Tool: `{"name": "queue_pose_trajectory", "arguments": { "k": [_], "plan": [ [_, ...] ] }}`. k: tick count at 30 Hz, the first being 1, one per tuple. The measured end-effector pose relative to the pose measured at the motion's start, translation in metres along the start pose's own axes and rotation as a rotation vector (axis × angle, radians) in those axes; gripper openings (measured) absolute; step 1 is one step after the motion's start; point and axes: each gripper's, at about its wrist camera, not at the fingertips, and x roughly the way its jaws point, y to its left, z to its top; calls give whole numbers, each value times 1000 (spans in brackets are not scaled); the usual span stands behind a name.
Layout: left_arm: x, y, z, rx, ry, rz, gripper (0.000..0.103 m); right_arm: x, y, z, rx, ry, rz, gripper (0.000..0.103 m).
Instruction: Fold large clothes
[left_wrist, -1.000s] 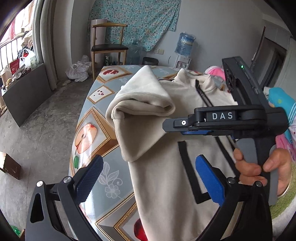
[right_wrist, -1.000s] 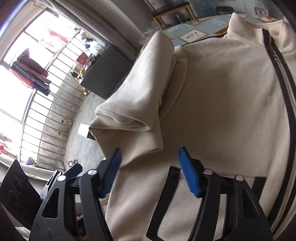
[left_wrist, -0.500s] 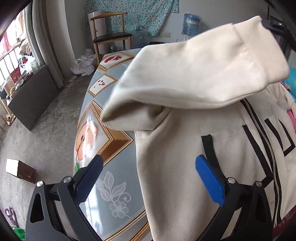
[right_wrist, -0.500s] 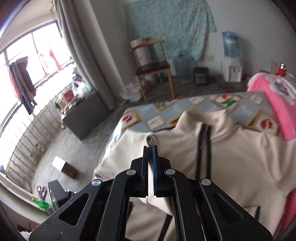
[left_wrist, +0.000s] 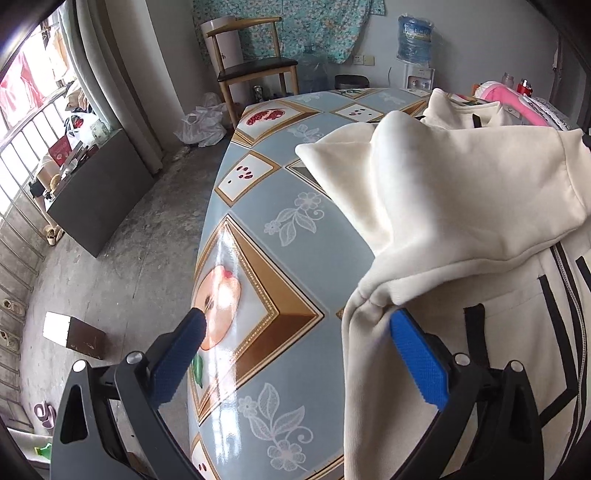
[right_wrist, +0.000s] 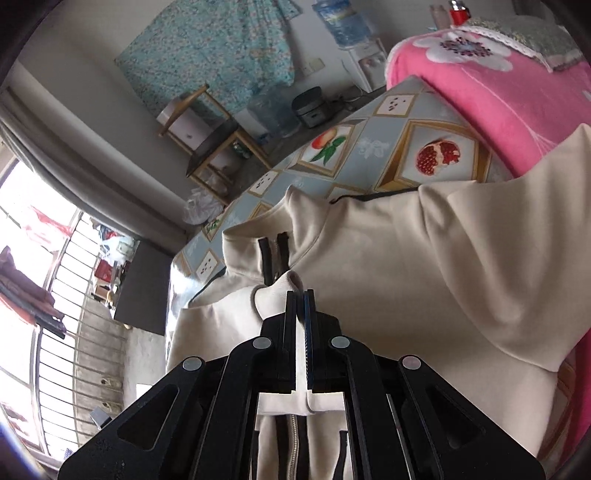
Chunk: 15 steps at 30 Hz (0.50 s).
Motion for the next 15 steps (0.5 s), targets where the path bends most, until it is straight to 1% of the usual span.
{"name": "queue_pose_trajectory", "arguments": {
  "k": [2, 4, 6, 7, 8, 9, 11, 12, 13, 14, 15],
  "plan": [
    [2, 1, 0, -2, 9, 4, 98, 4, -13, 5, 39, 17, -14, 4],
    [1, 2, -1, -7, 6, 6, 98, 15, -29, 5, 67, 57, -57, 4],
    [0, 2, -1, -14, 0, 5, 98, 19, -36, 6, 61, 74, -125, 9],
    [-2, 2, -2, -17, -8, 6, 98, 16, -36, 6, 45, 58, -166, 9],
    [-3, 2, -1, -17, -16, 9, 98, 9, -33, 6, 19, 28, -198, 13],
    [-6, 2, -3, -13, -27, 15, 98, 3, -29, 7, -8, 2, -221, 23],
    [-11, 2, -6, 2, -50, 32, 98, -8, -6, 9, -91, -56, -255, 35],
    [-13, 2, -8, 9, -58, 37, 98, -6, 7, 12, -139, -64, -244, 41],
    [-16, 2, -10, 14, -69, 44, 97, -3, 28, 12, -194, -56, -213, 43],
    [-17, 1, -10, 17, -75, 46, 94, 4, 46, 13, -240, -36, -178, 49],
    [-19, 1, -12, 17, -80, 43, 93, 18, 77, 9, -318, 13, -116, 52]
  ]
}}
